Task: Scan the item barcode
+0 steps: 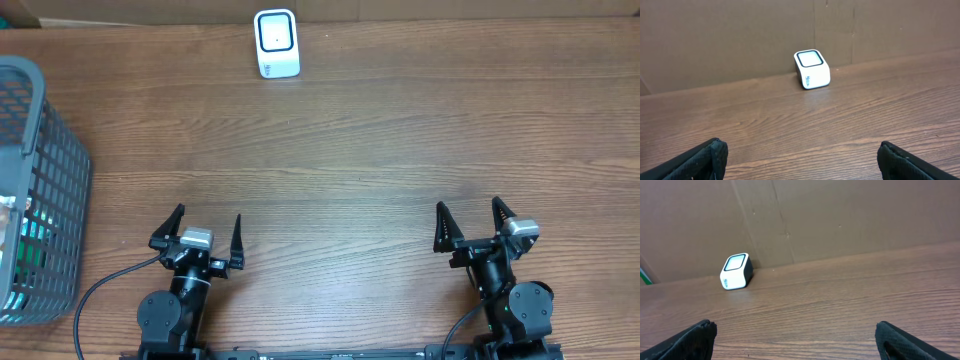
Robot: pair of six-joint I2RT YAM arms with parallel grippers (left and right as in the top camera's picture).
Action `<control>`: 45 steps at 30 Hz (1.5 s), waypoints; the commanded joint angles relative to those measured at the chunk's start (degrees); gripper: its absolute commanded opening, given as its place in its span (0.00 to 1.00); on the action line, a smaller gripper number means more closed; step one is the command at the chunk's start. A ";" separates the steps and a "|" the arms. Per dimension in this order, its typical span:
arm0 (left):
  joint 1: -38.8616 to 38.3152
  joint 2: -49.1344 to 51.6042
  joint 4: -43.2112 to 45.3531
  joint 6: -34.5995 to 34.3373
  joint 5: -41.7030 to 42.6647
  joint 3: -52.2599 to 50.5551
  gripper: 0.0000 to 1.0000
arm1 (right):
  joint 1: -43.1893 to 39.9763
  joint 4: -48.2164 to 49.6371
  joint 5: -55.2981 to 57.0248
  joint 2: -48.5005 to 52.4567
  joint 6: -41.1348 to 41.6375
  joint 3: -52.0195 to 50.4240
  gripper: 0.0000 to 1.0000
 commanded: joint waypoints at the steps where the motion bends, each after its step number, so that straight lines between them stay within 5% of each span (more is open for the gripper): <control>1: 0.20 -0.11 0.02 0.04 -0.61 -0.39 0.99 | -0.15 0.39 -0.17 -0.57 -0.28 -0.61 1.00; 45: 0.17 -0.11 0.87 0.02 0.28 -0.39 1.00 | -0.15 0.39 -0.17 -0.57 -0.28 -0.59 1.00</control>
